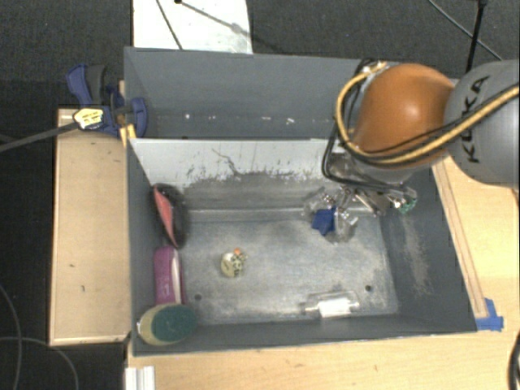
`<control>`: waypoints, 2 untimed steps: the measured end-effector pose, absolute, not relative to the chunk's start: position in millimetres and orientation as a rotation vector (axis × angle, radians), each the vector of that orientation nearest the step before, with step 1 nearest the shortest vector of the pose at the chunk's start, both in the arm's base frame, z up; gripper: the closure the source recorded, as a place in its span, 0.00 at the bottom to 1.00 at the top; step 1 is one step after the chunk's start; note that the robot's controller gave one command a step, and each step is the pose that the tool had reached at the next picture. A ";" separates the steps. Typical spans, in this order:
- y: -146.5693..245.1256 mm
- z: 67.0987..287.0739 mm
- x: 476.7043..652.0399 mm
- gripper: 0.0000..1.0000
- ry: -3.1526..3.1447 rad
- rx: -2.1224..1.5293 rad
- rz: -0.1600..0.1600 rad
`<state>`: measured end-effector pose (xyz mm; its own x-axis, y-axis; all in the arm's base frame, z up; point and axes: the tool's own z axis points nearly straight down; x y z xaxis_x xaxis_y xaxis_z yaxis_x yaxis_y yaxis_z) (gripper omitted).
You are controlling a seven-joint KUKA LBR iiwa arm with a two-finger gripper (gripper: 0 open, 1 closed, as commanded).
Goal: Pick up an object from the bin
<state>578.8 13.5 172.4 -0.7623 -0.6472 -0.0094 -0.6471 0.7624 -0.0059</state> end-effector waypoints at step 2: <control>38.9 197.3 528.3 1.00 2.817 -1.372 -0.004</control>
Offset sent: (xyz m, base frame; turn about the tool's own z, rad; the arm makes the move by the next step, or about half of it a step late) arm -0.0214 0.0183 -0.0834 -0.1951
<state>528.3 38.9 197.3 -0.6165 -0.7873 -0.0062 -0.7873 0.6165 -0.0056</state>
